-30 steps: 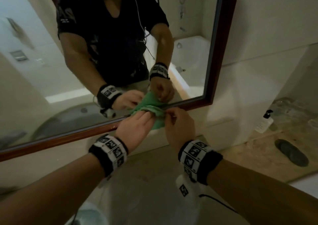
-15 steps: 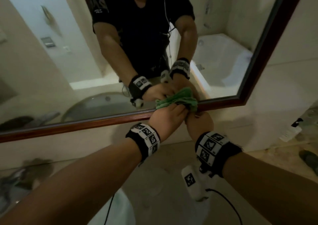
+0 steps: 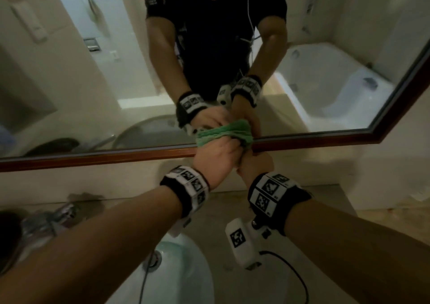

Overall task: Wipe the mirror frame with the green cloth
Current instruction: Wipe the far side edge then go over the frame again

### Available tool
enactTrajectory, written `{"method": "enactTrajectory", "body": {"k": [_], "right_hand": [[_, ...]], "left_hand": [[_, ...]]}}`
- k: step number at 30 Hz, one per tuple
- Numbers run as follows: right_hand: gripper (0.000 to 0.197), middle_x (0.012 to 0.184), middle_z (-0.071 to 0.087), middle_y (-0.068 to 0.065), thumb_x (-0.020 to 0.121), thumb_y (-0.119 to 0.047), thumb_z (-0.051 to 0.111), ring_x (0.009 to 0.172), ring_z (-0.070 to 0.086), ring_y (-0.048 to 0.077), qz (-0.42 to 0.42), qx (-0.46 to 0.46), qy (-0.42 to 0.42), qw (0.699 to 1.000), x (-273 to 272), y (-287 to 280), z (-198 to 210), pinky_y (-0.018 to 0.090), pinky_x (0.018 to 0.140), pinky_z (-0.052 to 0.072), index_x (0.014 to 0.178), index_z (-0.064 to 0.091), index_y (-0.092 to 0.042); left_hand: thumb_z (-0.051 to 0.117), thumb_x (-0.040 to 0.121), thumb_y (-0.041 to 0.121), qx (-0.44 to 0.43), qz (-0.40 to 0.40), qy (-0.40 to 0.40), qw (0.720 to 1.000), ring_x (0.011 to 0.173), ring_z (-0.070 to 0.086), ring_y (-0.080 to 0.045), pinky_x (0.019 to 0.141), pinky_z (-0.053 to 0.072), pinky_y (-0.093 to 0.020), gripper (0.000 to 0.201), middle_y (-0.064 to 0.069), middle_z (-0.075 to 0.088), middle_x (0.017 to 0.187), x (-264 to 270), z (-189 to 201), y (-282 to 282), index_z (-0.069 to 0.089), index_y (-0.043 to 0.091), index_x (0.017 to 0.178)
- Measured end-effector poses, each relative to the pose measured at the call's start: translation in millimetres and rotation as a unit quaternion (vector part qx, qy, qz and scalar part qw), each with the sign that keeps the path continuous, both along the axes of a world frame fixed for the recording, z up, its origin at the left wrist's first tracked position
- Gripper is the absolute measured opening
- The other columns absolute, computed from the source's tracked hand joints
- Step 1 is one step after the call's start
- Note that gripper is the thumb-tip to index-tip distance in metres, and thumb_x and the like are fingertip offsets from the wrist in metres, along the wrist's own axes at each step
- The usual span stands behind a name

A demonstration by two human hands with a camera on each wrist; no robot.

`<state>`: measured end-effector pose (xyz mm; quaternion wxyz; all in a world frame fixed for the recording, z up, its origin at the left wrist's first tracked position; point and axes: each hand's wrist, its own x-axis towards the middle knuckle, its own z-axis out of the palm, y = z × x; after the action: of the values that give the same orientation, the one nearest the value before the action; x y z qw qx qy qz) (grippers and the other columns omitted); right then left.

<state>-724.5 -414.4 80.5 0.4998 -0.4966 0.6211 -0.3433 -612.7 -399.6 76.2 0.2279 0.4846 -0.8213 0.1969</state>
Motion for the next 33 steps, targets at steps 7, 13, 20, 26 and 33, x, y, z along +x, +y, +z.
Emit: {"method": "enactTrajectory", "body": {"k": [7, 13, 20, 26, 33], "right_hand": [[0.042, 0.109, 0.068, 0.018, 0.094, -0.037, 0.050, 0.102, 0.064, 0.035, 0.017, -0.030, 0.023, 0.999, 25, 10, 6, 0.040, 0.088, 0.054, 0.112, 0.065, -0.002], [0.048, 0.123, 0.063, 0.011, 0.095, -0.039, 0.051, 0.110, 0.061, 0.032, 0.012, 0.040, -0.004, 0.999, 70, 20, 3, 0.034, 0.091, 0.051, 0.126, 0.056, -0.003], [0.042, 0.120, 0.065, 0.012, 0.097, -0.033, 0.052, 0.112, 0.060, 0.029, -0.044, 0.030, -0.012, 0.998, 72, 16, -2, 0.023, 0.071, 0.035, 0.124, 0.059, -0.002], [0.056, 0.109, 0.071, 0.013, 0.079, -0.051, 0.050, 0.096, 0.067, 0.030, -0.082, 0.001, -0.101, 0.991, 102, 10, -34, 0.048, 0.087, 0.056, 0.116, 0.063, -0.012], [0.056, 0.106, 0.070, 0.016, 0.086, -0.052, 0.050, 0.094, 0.067, 0.031, 0.022, 0.035, -0.034, 0.999, 154, 43, -14, 0.045, 0.086, 0.056, 0.110, 0.066, -0.004]], "left_hand": [[0.042, 0.088, 0.011, 0.013, 0.018, -0.051, 0.998, 0.096, 0.064, -0.026, 0.079, 0.055, -0.034, 0.034, -0.010, 0.068, 0.105, 56, 1, 27, 0.071, 0.006, 0.105], [0.048, 0.085, 0.012, 0.011, 0.058, -0.079, 0.995, 0.100, 0.062, -0.026, 0.085, 0.051, -0.032, 0.035, -0.006, 0.066, 0.112, 125, 2, 60, 0.068, 0.012, 0.113], [0.053, 0.082, 0.016, 0.015, 0.065, -0.026, 0.997, 0.077, 0.062, -0.029, 0.062, 0.053, -0.036, 0.020, -0.010, 0.066, 0.088, 95, 4, 40, 0.071, 0.008, 0.087], [0.049, 0.087, 0.012, 0.001, 0.024, -0.011, 1.000, 0.085, 0.061, -0.030, 0.069, 0.052, -0.037, 0.026, -0.013, 0.066, 0.096, 130, -13, 51, 0.071, 0.006, 0.100], [0.049, 0.089, 0.010, 0.014, -0.002, -0.038, 0.999, 0.089, 0.061, -0.030, 0.078, 0.051, -0.041, 0.023, -0.015, 0.066, 0.098, 198, -6, 68, 0.070, 0.004, 0.096]]}}
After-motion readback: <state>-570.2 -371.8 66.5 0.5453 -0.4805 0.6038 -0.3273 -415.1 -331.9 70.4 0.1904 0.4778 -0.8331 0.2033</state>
